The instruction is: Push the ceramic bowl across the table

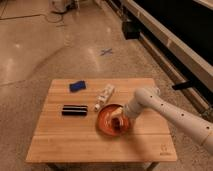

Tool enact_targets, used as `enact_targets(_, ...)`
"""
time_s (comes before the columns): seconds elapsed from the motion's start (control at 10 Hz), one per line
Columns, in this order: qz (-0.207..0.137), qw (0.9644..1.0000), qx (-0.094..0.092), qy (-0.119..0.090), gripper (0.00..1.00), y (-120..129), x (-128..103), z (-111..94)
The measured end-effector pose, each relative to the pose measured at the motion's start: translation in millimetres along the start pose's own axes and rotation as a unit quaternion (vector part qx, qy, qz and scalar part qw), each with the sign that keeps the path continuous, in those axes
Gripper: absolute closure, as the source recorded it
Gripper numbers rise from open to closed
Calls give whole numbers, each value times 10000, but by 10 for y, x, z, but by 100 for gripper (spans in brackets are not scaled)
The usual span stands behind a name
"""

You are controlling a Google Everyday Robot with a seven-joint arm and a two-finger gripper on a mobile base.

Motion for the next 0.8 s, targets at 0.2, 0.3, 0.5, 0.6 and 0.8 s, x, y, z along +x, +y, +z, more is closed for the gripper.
enact_targets(0.2, -116, 9999, 36, -76, 20, -127, -27, 57)
enact_targets(0.3, -209, 9997, 60, -141, 20, -223, -54, 105)
enact_targets(0.5, -318, 9992, 87, -216, 20, -330, -88, 160)
enact_targets(0.6, -391, 9988, 107, -267, 20, -402, -115, 195)
enact_targets(0.8, -534, 9978, 157, -359, 20, -553, -164, 264)
